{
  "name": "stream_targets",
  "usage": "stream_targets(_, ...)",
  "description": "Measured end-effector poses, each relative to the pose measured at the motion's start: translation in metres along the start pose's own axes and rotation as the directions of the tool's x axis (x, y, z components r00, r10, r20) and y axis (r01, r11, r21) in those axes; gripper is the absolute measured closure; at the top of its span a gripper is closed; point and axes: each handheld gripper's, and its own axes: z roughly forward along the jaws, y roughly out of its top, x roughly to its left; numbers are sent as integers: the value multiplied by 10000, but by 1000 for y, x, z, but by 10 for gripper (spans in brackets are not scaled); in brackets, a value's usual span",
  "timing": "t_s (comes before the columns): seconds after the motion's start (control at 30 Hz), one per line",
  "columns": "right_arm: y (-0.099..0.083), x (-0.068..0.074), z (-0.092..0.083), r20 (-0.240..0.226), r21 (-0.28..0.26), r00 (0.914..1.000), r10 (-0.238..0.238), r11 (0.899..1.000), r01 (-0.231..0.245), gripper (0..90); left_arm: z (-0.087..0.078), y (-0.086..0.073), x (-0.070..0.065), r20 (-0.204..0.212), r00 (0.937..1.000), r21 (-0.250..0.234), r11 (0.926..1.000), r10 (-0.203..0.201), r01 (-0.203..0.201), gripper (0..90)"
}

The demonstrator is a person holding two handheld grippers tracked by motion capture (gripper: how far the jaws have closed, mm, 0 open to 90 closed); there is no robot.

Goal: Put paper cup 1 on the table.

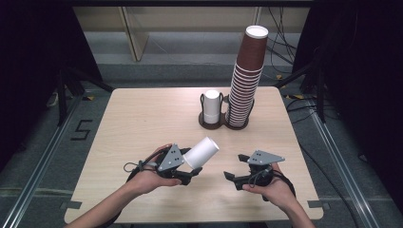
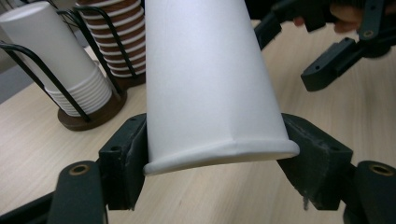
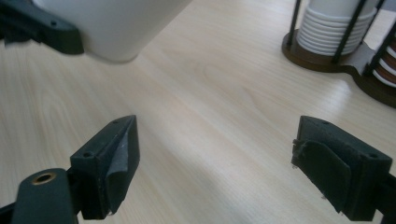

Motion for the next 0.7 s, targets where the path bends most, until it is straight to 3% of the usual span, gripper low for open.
stream_targets(0.07, 1, 0, 1, -91, 248, 9979, -640, 9976, 642, 156, -3, -2, -1, 195, 9997, 419, 9990, 169, -177, 283)
stream_targets(0.1, 1, 3, 2, -359, 652, 9946, -971, 9929, 993, 156, -5, -4, -3, 546, 9972, 863, 9948, 502, -548, 283)
stream_targets(0.13, 1, 3, 2, -359, 652, 9946, -971, 9929, 993, 156, -5, -4, -3, 546, 9972, 863, 9948, 502, -548, 283)
stream_targets(0.17, 1, 5, 3, -541, 972, 9866, -1538, 9826, 1585, 158, -7, -6, -3, 853, 9928, 1215, 9881, 840, -940, 283)
stream_targets(0.2, 1, 5, 3, -541, 972, 9866, -1538, 9826, 1585, 158, -7, -6, -3, 853, 9928, 1215, 9881, 840, -940, 283)
stream_targets(0.23, 1, 6, 5, -787, 1423, 9766, -2003, 9673, 2099, 159, -6, -8, -3, 1163, 9871, 1530, 9800, 1104, -1276, 283)
stream_targets(0.27, 1, 6, 5, -787, 1423, 9766, -2003, 9673, 2099, 159, -6, -8, -3, 1163, 9871, 1530, 9800, 1104, -1276, 283)
stream_targets(0.3, 3, 8, 8, -966, 1847, 9610, -2592, 9441, 2732, 159, -4, -9, -4, 1523, 9783, 1987, 9653, 1403, -1694, 283)
stream_targets(0.33, 3, 8, 8, -966, 1847, 9610, -2592, 9441, 2732, 159, -4, -9, -4, 1523, 9783, 1987, 9653, 1403, -1694, 283)
stream_targets(0.37, 5, 11, 11, -1254, 2120, 9441, -3049, 9214, 3257, 161, -2, -9, -6, 1793, 9682, 2326, 9487, 1746, -2142, 283)
stream_targets(0.4, 5, 11, 11, -1254, 2120, 9441, -3049, 9214, 3257, 161, -2, -9, -6, 1793, 9682, 2326, 9487, 1746, -2142, 283)
stream_targets(0.43, 8, 15, 13, -1479, 2375, 9260, -3473, 8965, 3741, 164, 2, -10, -7, 2086, 9627, 2547, 9408, 1722, -2235, 283)
stream_targets(0.47, 8, 15, 13, -1479, 2375, 9260, -3473, 8965, 3741, 164, 2, -10, -7, 2086, 9627, 2547, 9408, 1722, -2235, 283)
stream_targets(0.5, 14, 18, 14, -1689, 2495, 8998, -4024, 8657, 4340, 168, 4, -8, -5, 2396, 9511, 2883, 9212, 1949, -2614, 284)
stream_targets(0.53, 14, 18, 14, -1689, 2495, 8998, -4024, 8657, 4340, 168, 4, -8, -5, 2396, 9511, 2883, 9212, 1949, -2614, 284)
stream_targets(0.57, 19, 24, 15, -1717, 2591, 8856, -4316, 8475, 4633, 176, 7, -8, -6, 2536, 9489, 2949, 9193, 1879, -2608, 284)
stream_targets(0.6, 22, 27, 16, -1796, 2572, 8732, -4530, 8351, 4862, 179, 7, -6, -6, 2713, 9417, 3090, 9086, 1991, -2811, 284)
stream_targets(0.7, 31, 34, 19, -2188, 2457, 8405, -4957, 8057, 5390, 183, 10, -3, -8, 2800, 9393, 3098, 9074, 1985, -2841, 285)
